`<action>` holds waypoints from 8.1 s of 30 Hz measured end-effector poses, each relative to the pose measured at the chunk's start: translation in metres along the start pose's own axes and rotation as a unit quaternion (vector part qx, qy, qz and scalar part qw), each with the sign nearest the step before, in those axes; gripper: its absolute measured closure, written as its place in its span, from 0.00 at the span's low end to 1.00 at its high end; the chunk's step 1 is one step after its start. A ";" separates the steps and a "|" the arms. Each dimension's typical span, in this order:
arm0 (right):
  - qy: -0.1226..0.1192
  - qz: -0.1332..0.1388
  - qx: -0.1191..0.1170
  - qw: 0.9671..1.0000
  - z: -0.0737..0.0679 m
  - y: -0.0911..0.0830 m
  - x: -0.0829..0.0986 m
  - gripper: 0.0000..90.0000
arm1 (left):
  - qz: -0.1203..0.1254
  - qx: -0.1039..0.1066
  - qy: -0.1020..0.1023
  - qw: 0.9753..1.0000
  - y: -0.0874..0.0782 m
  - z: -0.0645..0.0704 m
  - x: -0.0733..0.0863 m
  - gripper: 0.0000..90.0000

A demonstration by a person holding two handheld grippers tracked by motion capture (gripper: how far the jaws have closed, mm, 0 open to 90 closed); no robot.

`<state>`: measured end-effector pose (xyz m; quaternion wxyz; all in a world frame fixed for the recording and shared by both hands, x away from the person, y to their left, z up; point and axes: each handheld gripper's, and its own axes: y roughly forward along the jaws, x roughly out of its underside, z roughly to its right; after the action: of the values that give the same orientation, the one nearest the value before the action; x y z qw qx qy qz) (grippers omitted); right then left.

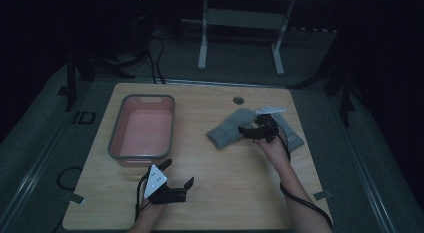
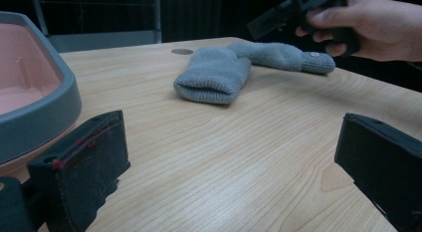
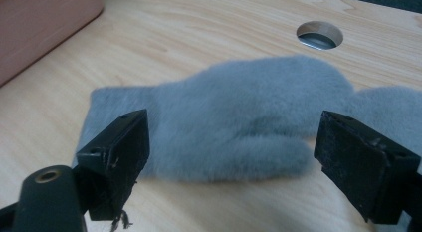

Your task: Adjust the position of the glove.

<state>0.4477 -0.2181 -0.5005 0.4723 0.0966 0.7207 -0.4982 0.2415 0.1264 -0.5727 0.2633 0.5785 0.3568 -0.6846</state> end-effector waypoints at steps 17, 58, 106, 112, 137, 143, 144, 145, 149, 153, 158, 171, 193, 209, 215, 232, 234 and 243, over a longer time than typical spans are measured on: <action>-0.045 -0.034 0.011 0.998 0.005 0.053 -0.014 0.39 | -0.005 0.002 0.005 1.000 0.001 0.001 0.000 0.01; -0.162 -0.031 -0.204 0.965 -0.045 0.006 -0.021 0.91 | -0.011 0.000 0.009 1.000 0.001 0.001 -0.001 0.01; -0.127 -0.023 -0.137 0.982 0.012 -0.021 0.020 0.32 | -0.013 0.003 0.006 1.000 0.002 0.001 -0.001 0.01; -0.115 -0.020 -0.076 0.990 0.048 -0.038 0.024 0.42 | -0.014 0.003 0.006 1.000 0.002 0.001 -0.001 0.01; -0.090 -0.080 0.028 0.992 0.124 -0.007 0.051 0.63 | -0.012 0.005 0.005 1.000 0.001 0.000 -0.001 0.01; -0.056 -0.077 0.035 0.995 0.122 -0.012 0.051 0.85 | -0.012 0.004 0.004 1.000 0.001 0.000 -0.001 0.01; -0.049 -0.075 0.038 0.995 0.121 -0.014 0.050 0.87 | -0.012 0.004 0.004 1.000 0.001 0.000 -0.001 0.01; -0.039 -0.071 0.039 0.996 0.120 -0.016 0.050 0.88 | -0.012 0.004 0.003 1.000 0.001 0.000 -0.001 0.01; -0.011 -0.058 0.051 0.997 0.111 -0.025 0.051 0.90 | -0.012 0.004 0.003 1.000 0.001 0.000 -0.001 0.01; 0.018 -0.044 0.068 0.997 0.094 -0.038 0.053 0.90 | -0.010 0.004 -0.001 1.000 0.001 0.000 -0.001 0.01; 0.021 -0.030 0.074 0.997 0.073 -0.056 0.058 0.90 | -0.011 0.004 0.003 1.000 0.001 0.000 -0.001 0.01; 0.064 0.016 0.120 0.991 0.034 -0.114 0.086 0.90 | -0.008 0.002 0.003 1.000 0.000 0.001 0.000 0.01; 0.076 -0.035 0.111 0.990 0.023 -0.093 0.124 0.64 | -0.009 0.005 0.004 1.000 0.000 0.001 0.000 0.01; -0.040 -0.047 0.007 0.998 0.057 -0.103 0.121 0.55 | -0.010 0.009 -0.002 1.000 0.001 0.000 -0.001 0.01; -0.005 -0.042 0.008 0.999 0.051 -0.092 0.132 0.77 | -0.009 0.010 0.000 1.000 0.001 0.000 0.000 0.01; 0.082 0.012 0.080 0.993 -0.024 -0.089 0.094 0.91 | -0.008 0.010 0.004 1.000 0.000 0.001 0.000 0.01; 0.100 0.019 0.076 0.992 -0.032 -0.088 0.088 0.91 | -0.007 0.010 0.006 1.000 0.000 0.001 0.000 0.01; 0.113 0.024 0.074 0.991 -0.077 -0.074 0.075 0.91 | -0.006 0.010 0.008 1.000 -0.001 0.002 0.000 0.01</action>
<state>0.3175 -0.2167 -0.5086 0.3911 0.2040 0.7279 -0.5250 0.2397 0.1257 -0.5724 0.2502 0.5843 0.3561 -0.6849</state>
